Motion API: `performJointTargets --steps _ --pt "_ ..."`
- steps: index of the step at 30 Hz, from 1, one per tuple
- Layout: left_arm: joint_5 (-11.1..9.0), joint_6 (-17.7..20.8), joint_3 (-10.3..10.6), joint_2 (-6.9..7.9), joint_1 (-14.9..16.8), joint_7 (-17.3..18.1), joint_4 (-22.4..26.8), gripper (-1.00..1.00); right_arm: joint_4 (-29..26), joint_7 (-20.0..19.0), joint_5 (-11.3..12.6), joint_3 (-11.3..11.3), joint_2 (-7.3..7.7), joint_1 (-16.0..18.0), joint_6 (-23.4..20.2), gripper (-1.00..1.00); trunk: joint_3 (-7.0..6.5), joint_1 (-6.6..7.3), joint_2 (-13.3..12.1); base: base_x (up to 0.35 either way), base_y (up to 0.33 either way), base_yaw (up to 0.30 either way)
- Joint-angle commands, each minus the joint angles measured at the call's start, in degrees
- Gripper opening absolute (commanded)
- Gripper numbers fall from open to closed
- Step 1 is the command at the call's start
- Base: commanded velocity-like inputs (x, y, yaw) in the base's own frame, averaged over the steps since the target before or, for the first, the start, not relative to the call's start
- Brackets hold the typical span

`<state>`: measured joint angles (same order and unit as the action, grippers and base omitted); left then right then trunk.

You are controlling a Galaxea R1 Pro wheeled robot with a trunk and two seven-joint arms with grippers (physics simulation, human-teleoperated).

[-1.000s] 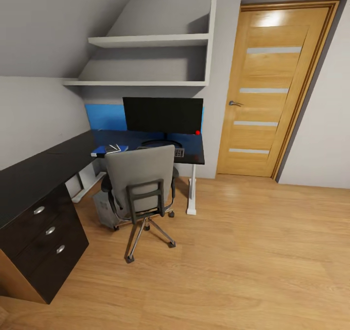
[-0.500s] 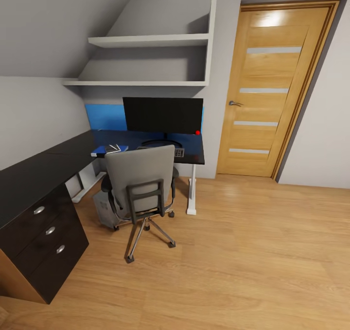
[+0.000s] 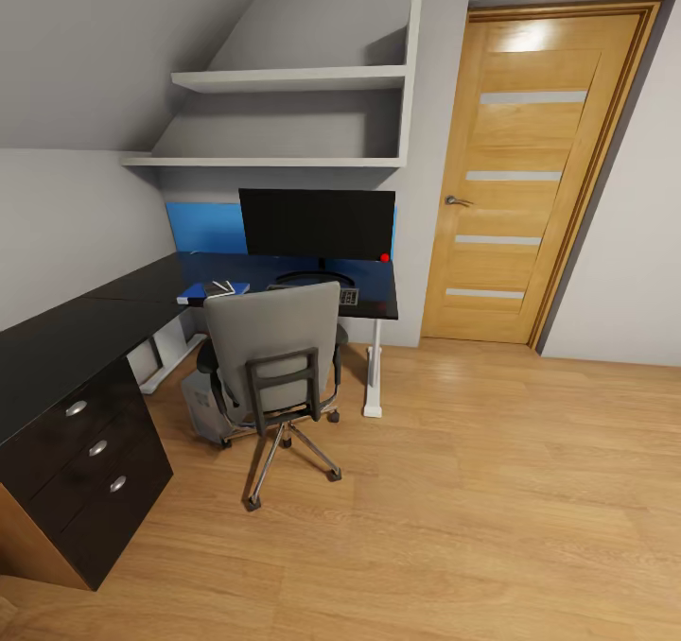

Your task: In the bedroom, organize the workspace by keeping the computer under the desk, ensuring the monitor is on the desk, placing the keyboard on the desk next to the monitor, placing the mouse on the desk next to the keyboard, moving the folder from the swivel chair onto the desk next to the mouse, stacking the notebook on top of the folder with the pen on top of the notebook, and positioning the swivel chair next to the desk.

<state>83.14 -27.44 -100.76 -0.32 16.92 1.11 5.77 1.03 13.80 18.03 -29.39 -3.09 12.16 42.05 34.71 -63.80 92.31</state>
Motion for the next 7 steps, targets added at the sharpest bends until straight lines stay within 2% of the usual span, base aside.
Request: performJointTargets --steps 1,7 --pt "0.5 -0.2 -0.5 -0.03 0.0 0.1 0.1 1.00 0.1 0.4 0.2 -0.5 -0.04 0.1 0.1 1.00 0.05 0.00 0.0 0.000 0.000 0.000" --pt "0.5 -0.2 -0.5 -0.03 0.0 0.1 0.1 1.00 0.1 0.4 0.2 -0.5 -0.03 0.0 0.1 1.00 0.05 0.00 0.0 0.000 0.000 0.000"
